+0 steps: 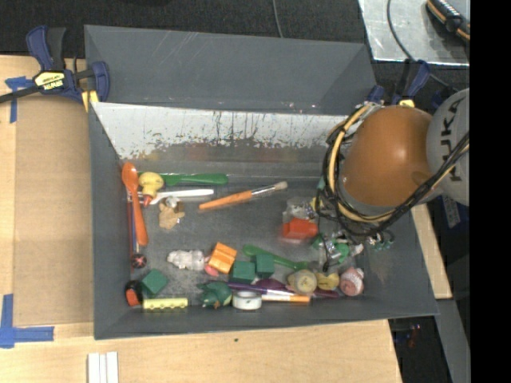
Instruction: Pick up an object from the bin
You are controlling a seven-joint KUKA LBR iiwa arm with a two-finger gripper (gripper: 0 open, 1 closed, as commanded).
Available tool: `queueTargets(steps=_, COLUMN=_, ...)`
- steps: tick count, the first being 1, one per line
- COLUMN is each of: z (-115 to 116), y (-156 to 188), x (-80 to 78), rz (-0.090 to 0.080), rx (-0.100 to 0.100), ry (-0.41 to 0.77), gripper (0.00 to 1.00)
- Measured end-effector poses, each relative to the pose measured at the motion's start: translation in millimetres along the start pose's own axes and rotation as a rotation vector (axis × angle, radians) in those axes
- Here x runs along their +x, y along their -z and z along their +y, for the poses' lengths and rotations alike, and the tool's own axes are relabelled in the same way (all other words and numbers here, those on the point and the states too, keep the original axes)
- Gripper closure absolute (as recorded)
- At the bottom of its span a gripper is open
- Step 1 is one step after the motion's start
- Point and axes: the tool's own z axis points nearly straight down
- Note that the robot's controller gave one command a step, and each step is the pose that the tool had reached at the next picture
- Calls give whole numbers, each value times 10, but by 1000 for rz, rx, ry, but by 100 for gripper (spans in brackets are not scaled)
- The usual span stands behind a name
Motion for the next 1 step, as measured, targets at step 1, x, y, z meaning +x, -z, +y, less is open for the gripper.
queueTargets(steps=1, z=-12, y=-16, x=15, rz=3, rx=0, ry=-3, gripper=0)
